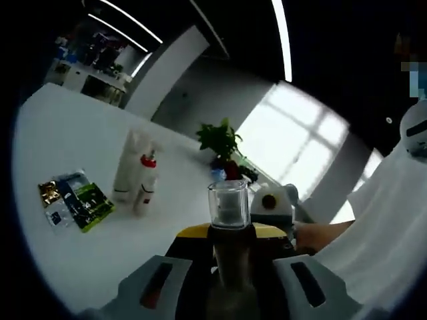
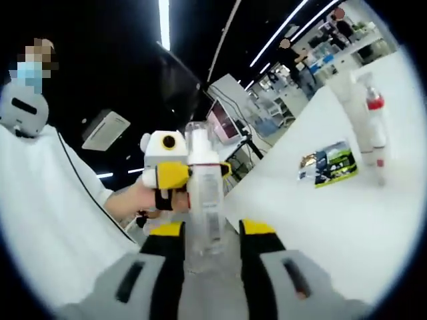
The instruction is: Arrange the skincare products in the storage area until every visible bottle or jar stands upright without overlapping.
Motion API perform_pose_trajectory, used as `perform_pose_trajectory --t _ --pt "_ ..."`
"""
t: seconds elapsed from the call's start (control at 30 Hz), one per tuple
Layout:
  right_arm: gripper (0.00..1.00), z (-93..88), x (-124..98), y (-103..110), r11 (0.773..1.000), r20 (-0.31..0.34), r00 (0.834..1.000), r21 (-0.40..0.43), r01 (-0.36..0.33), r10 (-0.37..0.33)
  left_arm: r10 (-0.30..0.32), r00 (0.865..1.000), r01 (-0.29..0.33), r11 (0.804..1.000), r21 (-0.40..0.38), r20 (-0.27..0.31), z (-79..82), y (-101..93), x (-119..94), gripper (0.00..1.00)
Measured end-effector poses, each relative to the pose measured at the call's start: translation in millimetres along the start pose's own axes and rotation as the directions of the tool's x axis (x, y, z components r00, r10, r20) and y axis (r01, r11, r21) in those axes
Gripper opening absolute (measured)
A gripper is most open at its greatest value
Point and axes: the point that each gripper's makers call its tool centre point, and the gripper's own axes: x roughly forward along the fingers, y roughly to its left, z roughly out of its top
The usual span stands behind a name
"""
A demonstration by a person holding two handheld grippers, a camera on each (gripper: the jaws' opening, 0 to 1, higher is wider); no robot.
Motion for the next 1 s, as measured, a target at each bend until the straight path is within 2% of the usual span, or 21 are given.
perform_pose_trajectory --t 0.1,0.23,0.37,0.5,0.67,0.87,1.0 --pt "0.33 8.9 -14.3 -6.2 0.999 0.038 0.999 0.009 0.036 -0.036 0.05 0.997 -0.044 0.995 0.09 -0.067 -3.3 8.2 -2.6 0.18" --pt "0.34 32.3 -27.2 -9.1 0.997 0.106 0.992 -0.007 0.073 -0.072 0.08 0.985 -0.05 0.98 0.191 -0.153 -13.3 9.8 -0.5 0.18" --pt "0.34 52.8 -21.1 -1.1 0.996 0.155 0.986 -0.043 0.075 -0.068 0.08 0.975 -0.034 0.974 0.222 -0.205 -25.4 6.0 8.7 0.17" --pt "0.34 62.4 -7.3 7.7 0.995 0.173 0.983 -0.074 0.068 -0.054 0.072 0.965 -0.007 0.968 0.251 -0.254 -36.9 0.6 18.7 0.17" --pt "0.32 60.0 -0.3 4.1 0.992 0.165 0.984 -0.088 0.085 -0.07 0.063 0.961 0.011 0.964 0.264 -0.269 -38.1 -0.3 22.5 0.18" --pt "0.22 58.0 -4.1 -6.1 0.989 0.168 0.979 -0.072 0.125 -0.112 0.058 0.96 0.017 0.965 0.261 -0.276 -37.7 3.0 21.7 0.18" --pt "0.21 57.3 -3.9 -8.7 0.984 0.173 0.977 -0.1 0.146 -0.127 0.058 0.957 0.017 0.966 0.257 -0.283 -38.7 6.1 23.5 0.18"
